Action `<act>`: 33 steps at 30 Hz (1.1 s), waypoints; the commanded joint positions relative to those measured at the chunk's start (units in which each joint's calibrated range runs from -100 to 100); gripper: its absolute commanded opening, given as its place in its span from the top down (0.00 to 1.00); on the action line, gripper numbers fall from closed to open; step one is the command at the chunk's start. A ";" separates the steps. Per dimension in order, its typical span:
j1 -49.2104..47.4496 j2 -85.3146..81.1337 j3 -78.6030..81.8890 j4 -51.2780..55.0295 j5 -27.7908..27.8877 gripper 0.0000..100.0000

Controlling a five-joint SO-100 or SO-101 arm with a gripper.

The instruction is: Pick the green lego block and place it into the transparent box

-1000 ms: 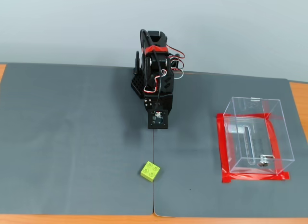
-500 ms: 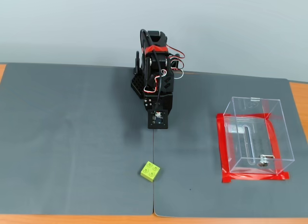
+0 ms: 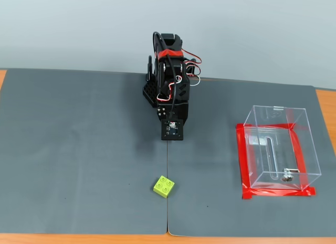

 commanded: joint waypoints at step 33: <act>0.36 0.00 -2.84 0.15 0.14 0.98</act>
